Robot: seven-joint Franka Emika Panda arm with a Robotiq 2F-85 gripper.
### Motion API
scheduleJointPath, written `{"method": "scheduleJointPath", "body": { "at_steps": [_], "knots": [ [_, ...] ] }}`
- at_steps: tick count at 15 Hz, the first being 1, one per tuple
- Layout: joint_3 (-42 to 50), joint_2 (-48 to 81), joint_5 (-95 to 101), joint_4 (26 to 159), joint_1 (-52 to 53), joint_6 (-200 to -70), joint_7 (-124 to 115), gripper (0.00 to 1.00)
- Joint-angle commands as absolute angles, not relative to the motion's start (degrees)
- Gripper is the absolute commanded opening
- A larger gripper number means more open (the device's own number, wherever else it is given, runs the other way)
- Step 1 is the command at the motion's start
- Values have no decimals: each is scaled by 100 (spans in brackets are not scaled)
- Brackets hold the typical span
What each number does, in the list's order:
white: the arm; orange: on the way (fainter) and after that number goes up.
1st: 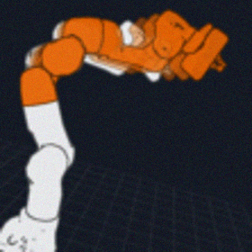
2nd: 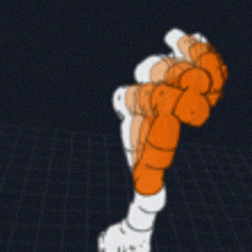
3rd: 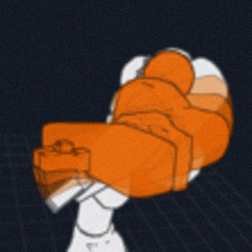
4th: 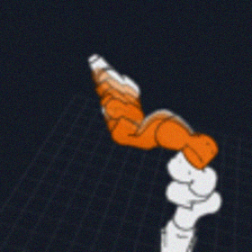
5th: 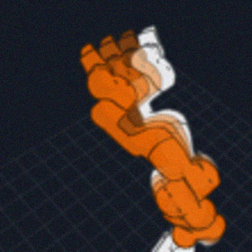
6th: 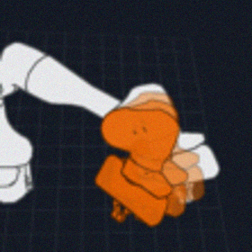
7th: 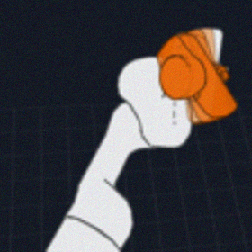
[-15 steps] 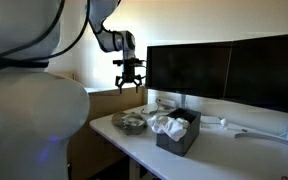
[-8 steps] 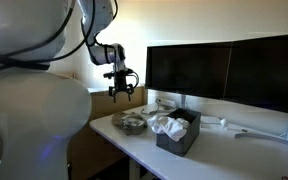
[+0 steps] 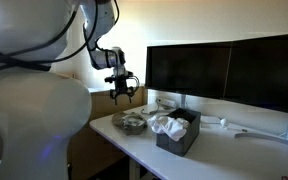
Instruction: Put the clothes on the table into the grey box
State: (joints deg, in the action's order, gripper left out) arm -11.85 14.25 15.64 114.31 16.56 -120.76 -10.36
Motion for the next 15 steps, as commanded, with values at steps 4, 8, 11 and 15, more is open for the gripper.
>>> {"method": "scheduleJointPath", "body": {
  "at_steps": [4,8,11,15],
  "knots": [
    [-846,2367,2233,11350,1779,-13632,-1114,100],
    [-563,2853,2580,11235,1931,-14053,-1057,100],
    [-455,3013,2602,11322,1992,-14089,-967,100],
    [-553,3064,2425,11430,1932,-14185,-782,60]
  ]
}}
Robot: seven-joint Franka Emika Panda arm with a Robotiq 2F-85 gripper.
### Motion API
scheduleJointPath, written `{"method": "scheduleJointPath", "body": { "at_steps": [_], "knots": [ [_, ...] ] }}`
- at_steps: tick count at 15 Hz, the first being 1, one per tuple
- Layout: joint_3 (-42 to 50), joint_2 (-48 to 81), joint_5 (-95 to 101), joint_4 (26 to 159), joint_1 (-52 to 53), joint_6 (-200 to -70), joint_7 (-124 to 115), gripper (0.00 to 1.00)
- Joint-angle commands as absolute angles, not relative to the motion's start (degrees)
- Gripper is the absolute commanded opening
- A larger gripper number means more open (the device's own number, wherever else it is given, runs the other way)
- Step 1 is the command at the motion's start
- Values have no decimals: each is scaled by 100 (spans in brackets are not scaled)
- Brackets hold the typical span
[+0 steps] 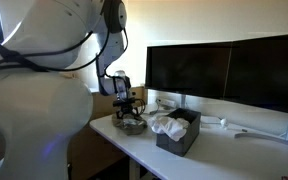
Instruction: Put the clothes on the table into the grey box
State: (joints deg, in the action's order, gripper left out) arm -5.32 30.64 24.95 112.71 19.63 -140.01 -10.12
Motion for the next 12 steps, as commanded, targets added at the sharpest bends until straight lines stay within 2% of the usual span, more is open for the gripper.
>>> {"method": "scheduleJointPath", "body": {
  "at_steps": [1,7,10,11,12],
  "knots": [
    [-597,3055,2372,11458,1911,-14204,-719,53],
    [-842,2940,2065,11627,1772,-14194,-322,16],
    [-1077,2720,1603,11737,1567,-14077,173,12],
    [-1153,2675,1431,11759,1508,-14012,339,14],
    [-1268,2624,1197,11779,1407,-13944,574,13]
  ]
}}
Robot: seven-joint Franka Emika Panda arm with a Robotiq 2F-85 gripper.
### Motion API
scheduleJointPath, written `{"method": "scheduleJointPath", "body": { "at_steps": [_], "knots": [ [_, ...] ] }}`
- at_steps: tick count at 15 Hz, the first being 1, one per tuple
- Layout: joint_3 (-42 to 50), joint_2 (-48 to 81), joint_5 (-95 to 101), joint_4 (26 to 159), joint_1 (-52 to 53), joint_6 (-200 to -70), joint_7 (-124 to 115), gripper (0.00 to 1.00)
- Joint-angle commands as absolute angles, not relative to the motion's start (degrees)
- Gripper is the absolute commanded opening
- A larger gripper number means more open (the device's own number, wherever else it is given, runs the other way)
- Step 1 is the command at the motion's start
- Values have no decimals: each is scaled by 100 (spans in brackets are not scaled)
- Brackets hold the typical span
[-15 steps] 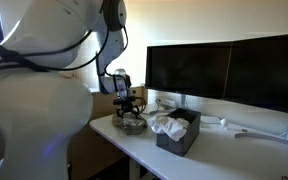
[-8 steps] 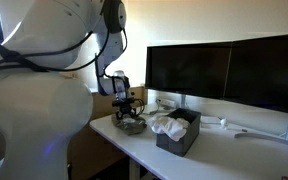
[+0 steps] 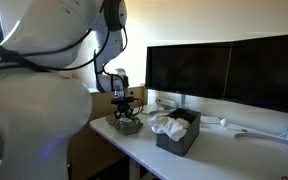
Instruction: Put the clothes on the table into the grey box
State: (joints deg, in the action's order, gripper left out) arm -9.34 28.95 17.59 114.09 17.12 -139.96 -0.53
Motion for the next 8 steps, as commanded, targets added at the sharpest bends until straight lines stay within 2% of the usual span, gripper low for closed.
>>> {"method": "scheduleJointPath", "body": {
  "at_steps": [1,8],
  "knots": [
    [-1376,2550,968,11798,1308,-13872,793,13],
    [-1478,1663,655,11623,1180,-13149,1342,14]
  ]
}}
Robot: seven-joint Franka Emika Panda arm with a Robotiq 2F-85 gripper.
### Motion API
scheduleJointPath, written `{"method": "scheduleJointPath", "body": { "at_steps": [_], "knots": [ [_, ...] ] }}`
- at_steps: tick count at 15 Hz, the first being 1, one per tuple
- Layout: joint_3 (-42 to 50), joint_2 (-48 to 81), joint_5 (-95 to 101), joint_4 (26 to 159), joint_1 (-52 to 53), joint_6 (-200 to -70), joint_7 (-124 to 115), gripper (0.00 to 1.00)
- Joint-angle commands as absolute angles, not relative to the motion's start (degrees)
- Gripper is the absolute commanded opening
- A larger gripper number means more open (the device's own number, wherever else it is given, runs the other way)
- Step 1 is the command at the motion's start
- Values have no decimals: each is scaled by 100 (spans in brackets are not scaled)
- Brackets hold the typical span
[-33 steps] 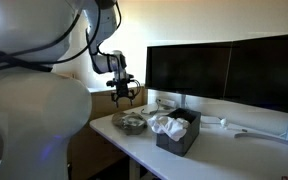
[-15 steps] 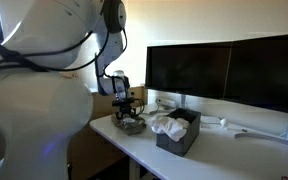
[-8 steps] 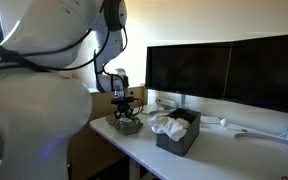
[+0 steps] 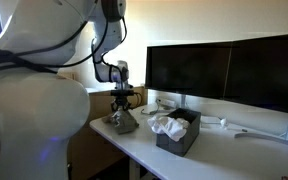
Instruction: Put the clothes on the table into the grey box
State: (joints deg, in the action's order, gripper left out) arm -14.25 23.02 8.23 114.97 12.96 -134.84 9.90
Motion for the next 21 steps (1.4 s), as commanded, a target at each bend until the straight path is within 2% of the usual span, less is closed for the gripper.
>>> {"method": "scheduleJointPath", "body": {
  "at_steps": [1,8,14,21],
  "knots": [
    [-1451,1484,686,11559,1177,-13004,1385,14],
    [-1008,410,930,11118,1020,-12361,1381,13],
    [-410,-231,897,11241,528,-12587,719,13],
    [129,-381,902,11684,-16,-12742,-56,12]
  ]
}}
